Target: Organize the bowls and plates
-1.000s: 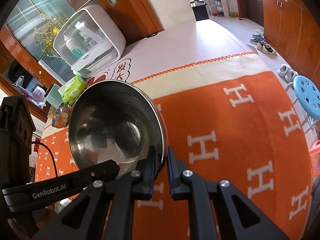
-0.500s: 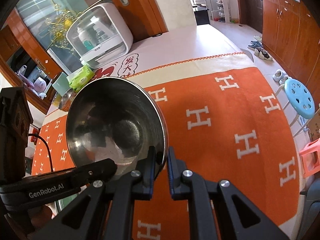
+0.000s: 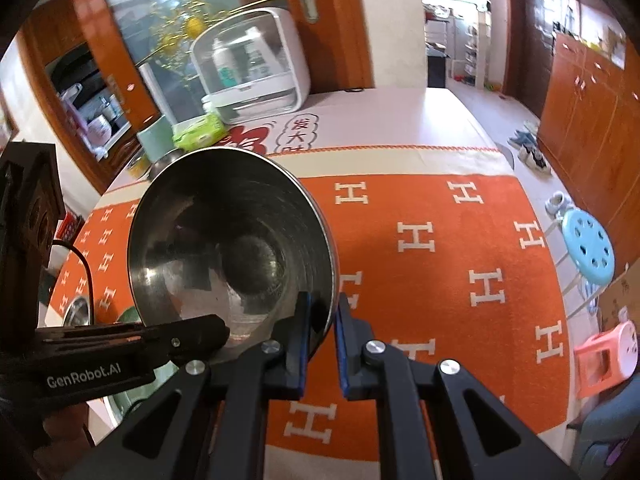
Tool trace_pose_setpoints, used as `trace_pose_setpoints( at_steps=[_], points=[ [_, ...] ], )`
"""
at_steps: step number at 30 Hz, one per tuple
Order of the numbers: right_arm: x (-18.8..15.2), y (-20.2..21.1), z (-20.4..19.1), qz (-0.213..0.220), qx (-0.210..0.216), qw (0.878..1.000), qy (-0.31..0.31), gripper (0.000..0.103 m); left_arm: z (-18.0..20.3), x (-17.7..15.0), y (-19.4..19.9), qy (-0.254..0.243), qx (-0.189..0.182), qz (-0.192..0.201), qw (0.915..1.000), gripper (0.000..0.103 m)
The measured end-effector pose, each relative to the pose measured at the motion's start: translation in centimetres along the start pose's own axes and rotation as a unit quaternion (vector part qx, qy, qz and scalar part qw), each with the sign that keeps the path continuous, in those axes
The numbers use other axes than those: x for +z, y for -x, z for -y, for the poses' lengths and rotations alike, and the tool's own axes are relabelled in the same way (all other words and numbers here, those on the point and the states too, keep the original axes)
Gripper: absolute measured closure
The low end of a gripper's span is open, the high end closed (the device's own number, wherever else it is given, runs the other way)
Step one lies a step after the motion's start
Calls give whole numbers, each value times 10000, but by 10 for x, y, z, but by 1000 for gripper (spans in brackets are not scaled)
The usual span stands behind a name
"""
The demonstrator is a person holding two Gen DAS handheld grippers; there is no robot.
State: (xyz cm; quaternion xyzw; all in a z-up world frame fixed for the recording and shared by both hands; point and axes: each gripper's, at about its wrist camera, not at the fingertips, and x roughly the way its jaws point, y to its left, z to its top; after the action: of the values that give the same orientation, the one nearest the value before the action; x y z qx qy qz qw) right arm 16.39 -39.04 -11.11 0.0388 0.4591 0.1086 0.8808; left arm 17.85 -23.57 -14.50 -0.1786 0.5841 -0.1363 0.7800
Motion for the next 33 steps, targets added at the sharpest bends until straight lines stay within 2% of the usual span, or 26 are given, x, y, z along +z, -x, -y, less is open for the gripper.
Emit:
trace_pose_setpoints(
  at_steps=[18,33],
  points=[
    [-36,15,-82,-189,289,9993,172,92,-67,-51,58,209,150,61,9997,85],
    [-52,10,-183,-286,523,9971,470,92,-155,-74,119,408,393,155,9983,84]
  ],
)
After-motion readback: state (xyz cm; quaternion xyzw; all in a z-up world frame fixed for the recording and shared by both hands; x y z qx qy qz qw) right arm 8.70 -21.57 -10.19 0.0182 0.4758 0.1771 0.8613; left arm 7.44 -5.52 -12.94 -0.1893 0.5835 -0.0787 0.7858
